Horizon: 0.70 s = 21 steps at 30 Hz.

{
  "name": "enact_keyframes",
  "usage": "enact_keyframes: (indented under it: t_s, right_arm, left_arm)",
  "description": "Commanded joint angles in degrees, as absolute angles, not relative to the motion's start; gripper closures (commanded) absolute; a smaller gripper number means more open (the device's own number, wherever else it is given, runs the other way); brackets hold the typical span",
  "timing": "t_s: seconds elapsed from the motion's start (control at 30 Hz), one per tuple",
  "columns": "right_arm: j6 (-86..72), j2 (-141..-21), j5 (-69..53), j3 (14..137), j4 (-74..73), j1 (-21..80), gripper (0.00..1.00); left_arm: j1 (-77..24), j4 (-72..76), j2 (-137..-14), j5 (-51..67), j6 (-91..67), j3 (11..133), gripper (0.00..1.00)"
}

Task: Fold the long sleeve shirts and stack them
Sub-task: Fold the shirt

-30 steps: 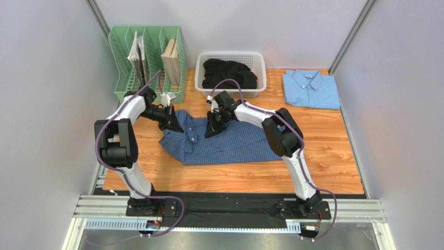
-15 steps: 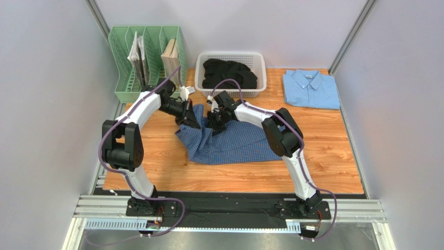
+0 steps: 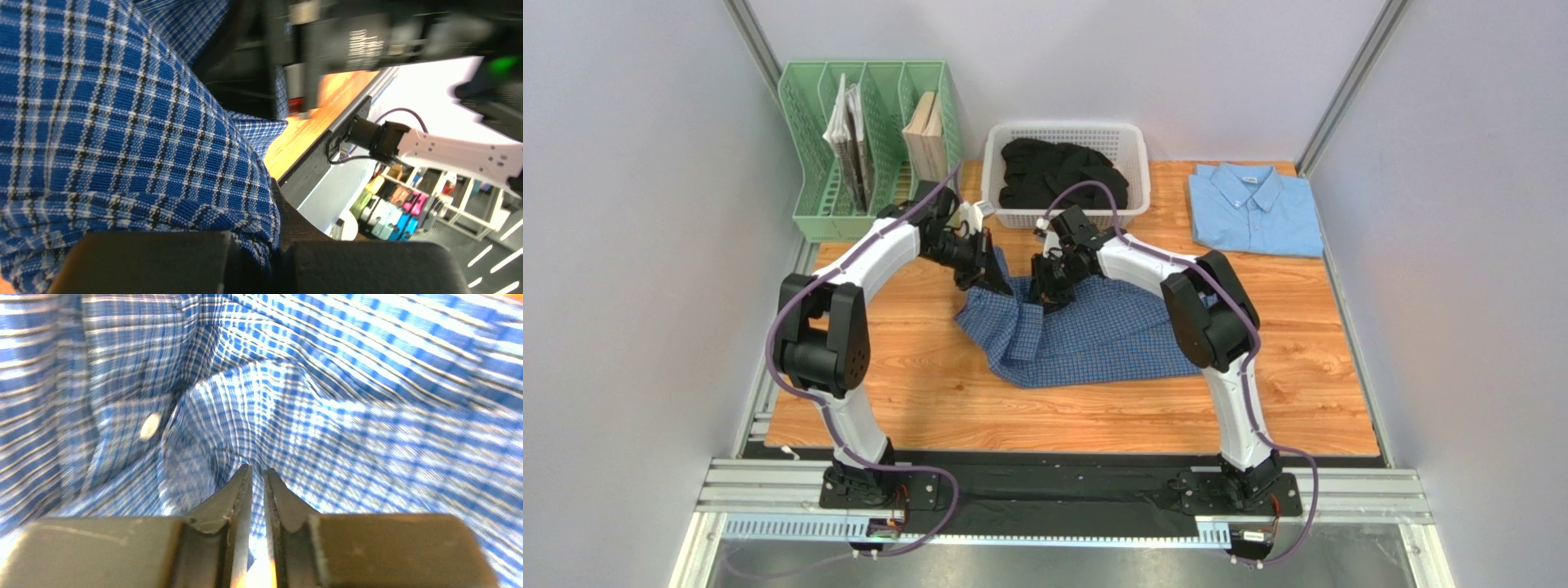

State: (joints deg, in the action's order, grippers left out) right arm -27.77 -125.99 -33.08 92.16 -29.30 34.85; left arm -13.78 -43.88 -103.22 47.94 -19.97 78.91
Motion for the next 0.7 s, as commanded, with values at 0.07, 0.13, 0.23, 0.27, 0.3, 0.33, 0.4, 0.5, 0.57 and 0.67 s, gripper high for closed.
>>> enact_keyframes:
  t_s: [0.07,0.13,0.23,0.27,0.3,0.33,0.4,0.5,0.57,0.67]
  right_arm:
    - [-25.0,-120.5,-33.8,93.9,-36.0,31.7,0.8]
    - [-23.5,-119.3,-33.8,93.9,-38.5,30.7,0.8]
    - [-20.6,-116.8,-34.0,91.9,-41.0,28.5,0.79]
    - [-20.0,-116.0,-34.2,91.0,-41.3,26.9,0.79]
    - [-18.9,-115.2,-34.5,89.2,-42.0,26.1,0.79]
    - [-18.3,-113.7,-34.8,88.3,-42.4,25.2,0.79]
    - [-17.1,-112.4,-35.9,86.8,-43.1,22.8,0.78]
    - [-14.9,-110.7,-37.3,84.5,-44.5,19.7,0.76]
    - [-13.5,-109.9,-37.9,83.7,-45.1,17.9,0.76]
    - [-11.8,-109.5,-38.5,83.1,-46.3,16.0,0.76]
  left_arm:
    - [-14.3,-41.1,-102.5,46.6,-24.2,77.7,0.99]
    - [-15.0,-41.1,-101.7,46.3,-23.9,78.0,0.98]
    - [-17.4,-41.1,-101.3,44.8,-24.3,78.3,0.95]
    - [-19.1,-41.1,-101.5,43.3,-24.7,78.7,0.94]
    - [-19.9,-41.3,-102.4,42.5,-25.0,79.0,0.93]
    - [-20.6,-41.3,-102.9,41.8,-25.2,79.4,0.92]
    - [-22.8,-41.7,-104.8,38.2,-26.3,80.9,0.91]
    - [-25.7,-42.1,-108.1,32.6,-28.2,83.5,0.87]
    - [-27.6,-42.4,-110.0,29.7,-29.8,85.7,0.84]
    - [-29.9,-43.9,-113.6,25.8,-30.9,89.2,0.79]
